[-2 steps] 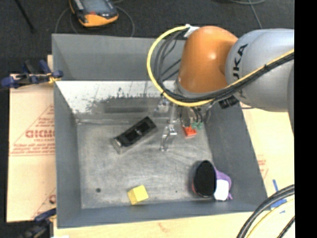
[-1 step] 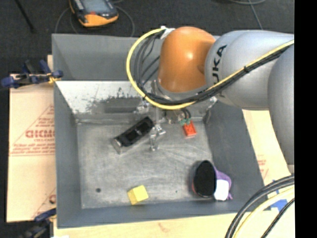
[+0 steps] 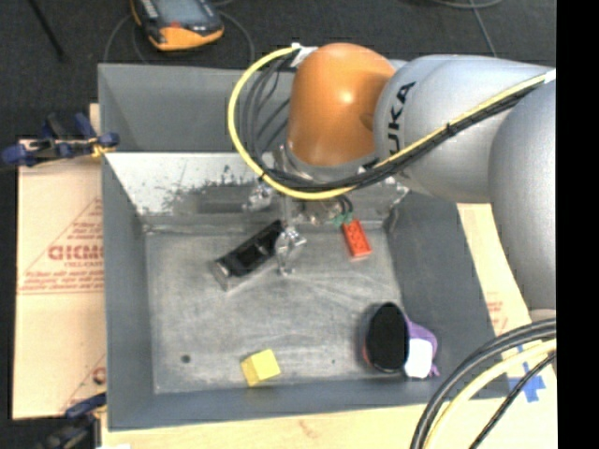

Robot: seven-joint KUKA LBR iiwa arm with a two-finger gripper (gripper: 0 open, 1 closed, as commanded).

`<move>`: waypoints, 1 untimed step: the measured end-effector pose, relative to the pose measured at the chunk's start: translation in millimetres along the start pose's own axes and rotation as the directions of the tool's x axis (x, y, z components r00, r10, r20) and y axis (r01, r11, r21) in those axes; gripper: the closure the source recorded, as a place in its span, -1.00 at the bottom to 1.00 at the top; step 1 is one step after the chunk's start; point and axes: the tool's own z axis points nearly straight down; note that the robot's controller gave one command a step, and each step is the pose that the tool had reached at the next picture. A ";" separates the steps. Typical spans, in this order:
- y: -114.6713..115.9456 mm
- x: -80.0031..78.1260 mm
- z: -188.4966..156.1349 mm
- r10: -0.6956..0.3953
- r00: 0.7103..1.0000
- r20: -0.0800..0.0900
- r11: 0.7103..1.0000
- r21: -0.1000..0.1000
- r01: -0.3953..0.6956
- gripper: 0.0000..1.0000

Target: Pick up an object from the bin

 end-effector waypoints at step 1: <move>-5.1 -4.2 43.8 0.070 0.998 0.001 0.998 0.002 -0.070 -1.00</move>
Offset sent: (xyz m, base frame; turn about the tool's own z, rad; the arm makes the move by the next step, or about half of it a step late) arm 0.0100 0.0049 -0.0978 -0.2968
